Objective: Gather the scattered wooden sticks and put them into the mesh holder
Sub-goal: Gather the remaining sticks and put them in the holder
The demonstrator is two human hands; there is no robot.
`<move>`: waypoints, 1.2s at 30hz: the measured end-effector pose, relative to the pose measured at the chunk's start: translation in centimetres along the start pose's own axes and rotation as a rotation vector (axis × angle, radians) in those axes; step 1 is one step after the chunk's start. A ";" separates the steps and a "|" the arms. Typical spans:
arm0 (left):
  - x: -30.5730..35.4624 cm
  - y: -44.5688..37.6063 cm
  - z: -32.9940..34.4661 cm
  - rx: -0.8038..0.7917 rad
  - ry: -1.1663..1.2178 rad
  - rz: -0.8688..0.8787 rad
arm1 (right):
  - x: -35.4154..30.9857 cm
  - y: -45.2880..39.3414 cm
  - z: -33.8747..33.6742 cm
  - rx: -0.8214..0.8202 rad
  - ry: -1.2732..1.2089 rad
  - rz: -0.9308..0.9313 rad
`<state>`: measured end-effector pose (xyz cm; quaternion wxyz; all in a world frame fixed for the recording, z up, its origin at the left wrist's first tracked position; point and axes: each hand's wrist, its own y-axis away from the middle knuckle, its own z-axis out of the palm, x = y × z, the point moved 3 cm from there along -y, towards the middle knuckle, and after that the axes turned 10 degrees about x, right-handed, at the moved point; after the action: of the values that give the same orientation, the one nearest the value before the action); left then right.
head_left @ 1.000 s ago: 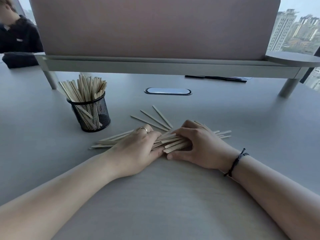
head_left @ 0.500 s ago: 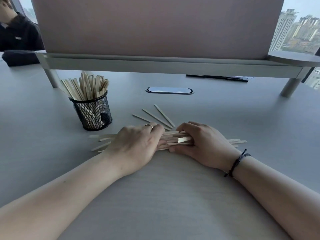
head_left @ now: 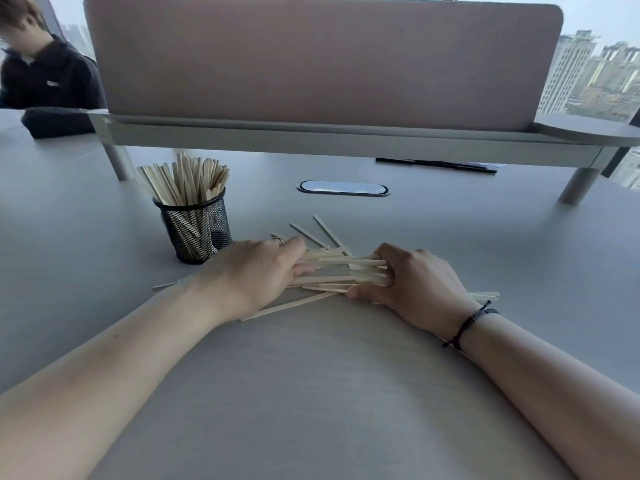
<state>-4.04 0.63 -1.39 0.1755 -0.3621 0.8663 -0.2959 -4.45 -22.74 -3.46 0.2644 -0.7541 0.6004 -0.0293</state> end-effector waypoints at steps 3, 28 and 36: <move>-0.9 0.0 -0.5 -0.091 0.087 -0.076 | 0.0 -0.1 0.1 -0.004 0.016 0.022; -0.8 -1.4 -2.5 0.433 1.544 -1.196 | -1.5 0.2 -0.2 0.025 0.194 -0.216; 0.9 -1.2 -0.9 0.356 1.636 -1.264 | -1.2 0.0 0.2 0.091 0.170 -0.231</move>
<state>-4.42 -0.36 -0.02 -0.5995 -0.4073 0.3178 -0.6113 -4.75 -21.58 -3.31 0.2415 -0.8004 0.5277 -0.1504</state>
